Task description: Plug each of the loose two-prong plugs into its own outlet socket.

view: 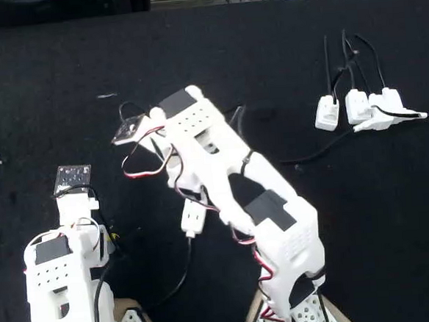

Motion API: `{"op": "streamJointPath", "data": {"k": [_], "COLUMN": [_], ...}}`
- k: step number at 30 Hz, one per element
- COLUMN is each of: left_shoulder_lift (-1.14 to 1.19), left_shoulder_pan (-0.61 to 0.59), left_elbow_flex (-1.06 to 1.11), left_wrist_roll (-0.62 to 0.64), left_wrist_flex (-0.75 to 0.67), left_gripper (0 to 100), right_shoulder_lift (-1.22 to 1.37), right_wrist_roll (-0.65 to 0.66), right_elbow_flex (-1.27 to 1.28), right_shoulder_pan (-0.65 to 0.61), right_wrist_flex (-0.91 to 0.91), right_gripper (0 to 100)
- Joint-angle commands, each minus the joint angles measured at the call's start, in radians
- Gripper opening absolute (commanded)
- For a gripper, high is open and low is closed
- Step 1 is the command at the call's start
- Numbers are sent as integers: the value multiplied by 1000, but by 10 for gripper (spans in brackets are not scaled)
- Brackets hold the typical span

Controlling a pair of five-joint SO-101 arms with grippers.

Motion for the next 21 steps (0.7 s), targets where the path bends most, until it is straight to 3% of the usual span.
{"op": "streamJointPath", "data": {"k": [1, 21], "left_shoulder_lift": [-8, -8], "left_shoulder_pan": [7, 7], "left_elbow_flex": [-18, -18], "left_wrist_roll": [-11, -11], "left_wrist_flex": [-2, -2], "left_gripper": [224, 224], "right_shoulder_lift": [-5, -13], "right_wrist_roll": [14, 8], "right_elbow_flex": [1, 70], "right_shoulder_pan": [-35, -92], "right_wrist_flex": [28, 26], "right_gripper": [10, 10]}}
